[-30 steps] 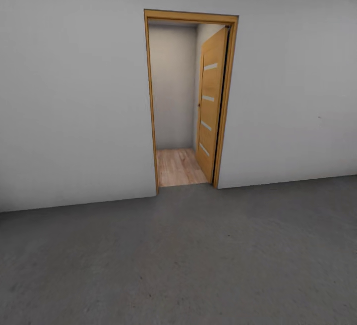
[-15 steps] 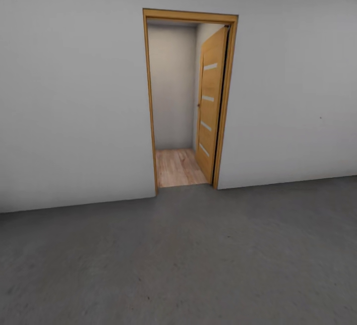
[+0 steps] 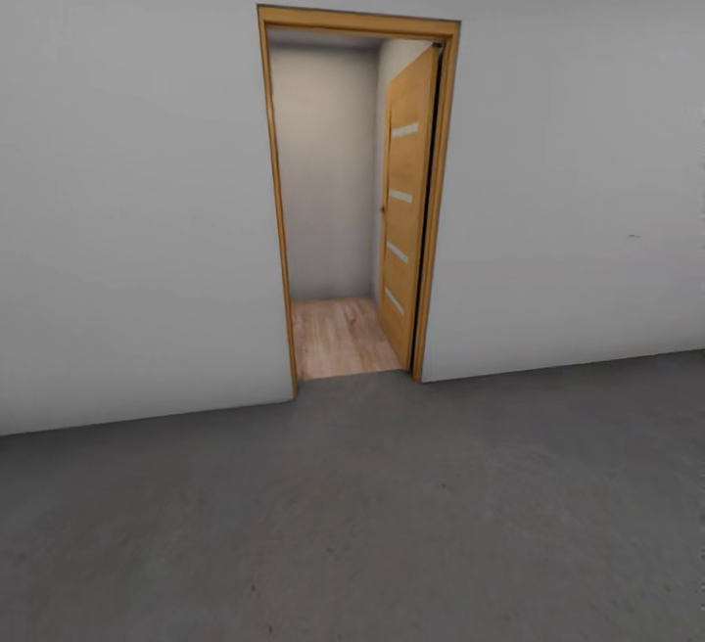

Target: Move the two storage containers from the living room to the garage. In the garage, place one container on the floor and stack the other container on top of it (either order is fine).

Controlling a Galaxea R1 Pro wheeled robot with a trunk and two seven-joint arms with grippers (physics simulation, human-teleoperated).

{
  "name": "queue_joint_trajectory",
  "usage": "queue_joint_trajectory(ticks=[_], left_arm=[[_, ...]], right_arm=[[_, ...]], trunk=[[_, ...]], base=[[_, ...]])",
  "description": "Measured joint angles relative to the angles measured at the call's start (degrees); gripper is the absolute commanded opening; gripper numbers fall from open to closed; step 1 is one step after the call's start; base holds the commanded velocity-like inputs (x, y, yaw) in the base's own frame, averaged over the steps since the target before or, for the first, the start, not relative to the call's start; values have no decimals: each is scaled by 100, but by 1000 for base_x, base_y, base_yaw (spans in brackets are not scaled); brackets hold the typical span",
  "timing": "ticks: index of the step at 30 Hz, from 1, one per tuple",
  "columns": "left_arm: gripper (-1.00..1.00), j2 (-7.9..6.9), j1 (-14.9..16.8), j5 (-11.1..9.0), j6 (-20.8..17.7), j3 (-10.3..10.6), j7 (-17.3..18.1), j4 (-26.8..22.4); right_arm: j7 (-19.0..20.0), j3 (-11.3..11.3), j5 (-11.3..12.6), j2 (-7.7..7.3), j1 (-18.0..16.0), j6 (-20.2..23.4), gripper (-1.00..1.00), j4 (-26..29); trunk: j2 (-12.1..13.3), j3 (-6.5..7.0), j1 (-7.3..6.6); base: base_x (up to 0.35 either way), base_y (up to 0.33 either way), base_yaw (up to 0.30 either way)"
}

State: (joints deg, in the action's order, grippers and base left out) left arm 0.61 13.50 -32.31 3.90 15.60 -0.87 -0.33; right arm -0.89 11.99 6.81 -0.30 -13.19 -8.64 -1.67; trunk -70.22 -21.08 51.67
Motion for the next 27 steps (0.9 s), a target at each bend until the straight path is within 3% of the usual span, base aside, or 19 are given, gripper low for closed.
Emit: queue_joint_trajectory(ticks=[27], left_arm=[[100, -27, -1, -108, -82, -26, -5, 3]], right_arm=[[6, 15, -29, -7, -1, -27, 100, 0]], trunk=[[0, 0, 0]], base=[[315, -20, -23]])
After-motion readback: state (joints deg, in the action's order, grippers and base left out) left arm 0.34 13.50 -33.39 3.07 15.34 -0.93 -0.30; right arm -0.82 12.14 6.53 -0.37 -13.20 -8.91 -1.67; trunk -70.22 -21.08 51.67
